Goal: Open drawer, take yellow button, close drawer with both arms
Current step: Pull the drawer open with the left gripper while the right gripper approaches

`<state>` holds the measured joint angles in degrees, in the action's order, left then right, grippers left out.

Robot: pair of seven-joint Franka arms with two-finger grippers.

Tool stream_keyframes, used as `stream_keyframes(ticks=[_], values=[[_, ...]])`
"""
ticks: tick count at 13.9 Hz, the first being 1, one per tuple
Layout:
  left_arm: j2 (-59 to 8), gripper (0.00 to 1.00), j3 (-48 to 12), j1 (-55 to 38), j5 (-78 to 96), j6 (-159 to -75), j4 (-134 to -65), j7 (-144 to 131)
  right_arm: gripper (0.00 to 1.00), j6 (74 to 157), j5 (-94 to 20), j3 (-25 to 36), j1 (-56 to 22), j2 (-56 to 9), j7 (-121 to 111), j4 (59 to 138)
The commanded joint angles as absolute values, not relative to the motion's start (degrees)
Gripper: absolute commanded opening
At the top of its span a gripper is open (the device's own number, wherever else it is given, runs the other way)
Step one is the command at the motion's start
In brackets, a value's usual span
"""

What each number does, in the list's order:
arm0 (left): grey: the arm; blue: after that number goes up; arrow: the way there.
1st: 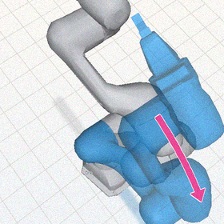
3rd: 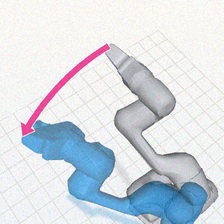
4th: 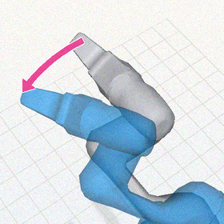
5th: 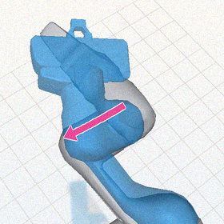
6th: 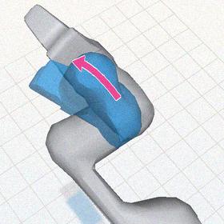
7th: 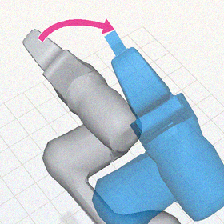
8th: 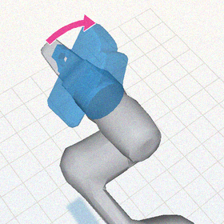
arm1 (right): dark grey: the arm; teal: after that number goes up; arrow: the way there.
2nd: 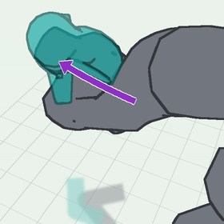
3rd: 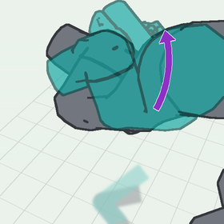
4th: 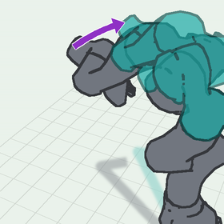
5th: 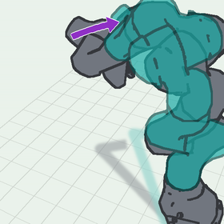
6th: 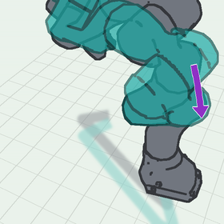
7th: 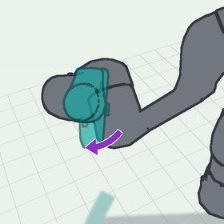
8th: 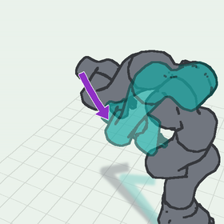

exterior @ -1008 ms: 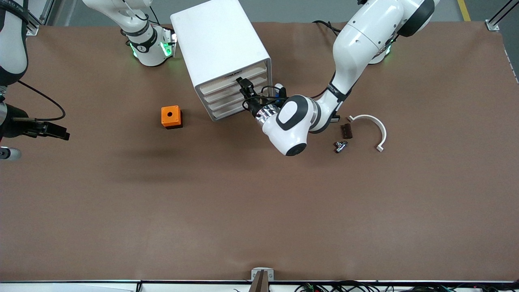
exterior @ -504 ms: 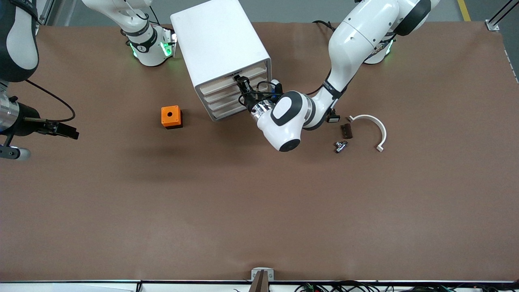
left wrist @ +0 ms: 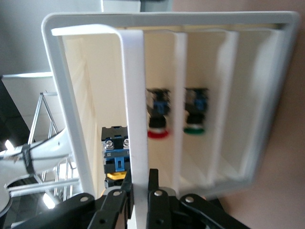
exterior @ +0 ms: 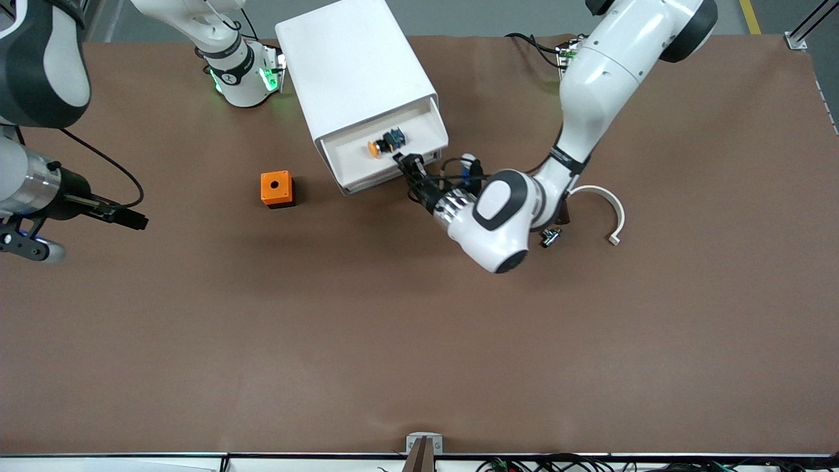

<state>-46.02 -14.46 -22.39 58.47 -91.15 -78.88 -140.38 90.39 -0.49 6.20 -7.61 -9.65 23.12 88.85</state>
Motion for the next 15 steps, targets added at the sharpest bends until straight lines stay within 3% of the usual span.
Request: stream_keyframes(ticks=[1,2,3,5,6,15], values=[[-46.0,0.04,-15.1,-18.1,59.8,-90.6,-75.5,-136.9,1.0,90.1,-1.4,6.2,-10.7,-9.3,30.6,89.0],[-46.0,0.11,-15.1,-17.7,59.8,-90.8,-75.5,-135.7,1.0,90.2,-2.1,6.2,-12.6,-9.2,34.4,89.6],[-46.0,0.32,-15.1,-17.4,59.8,-91.1,-75.5,-134.7,1.0,90.2,-2.9,6.2,-14.7,-9.0,37.8,90.0],[-45.7,0.89,-15.1,-17.3,59.8,-91.3,-75.4,-133.8,1.0,90.8,-3.3,6.2,-19.1,-8.4,44.2,90.5],[-45.5,0.99,-15.1,-17.1,59.8,-91.3,-75.4,-133.8,1.0,91.6,-3.9,6.2,-21.5,-8.3,47.8,90.4],[-43.9,0.99,-13.8,-6.1,55.7,-88.9,-71.8,-123.4,1.0,102.9,-5.4,6.2,-42.3,-10.5,82.6,92.1]])
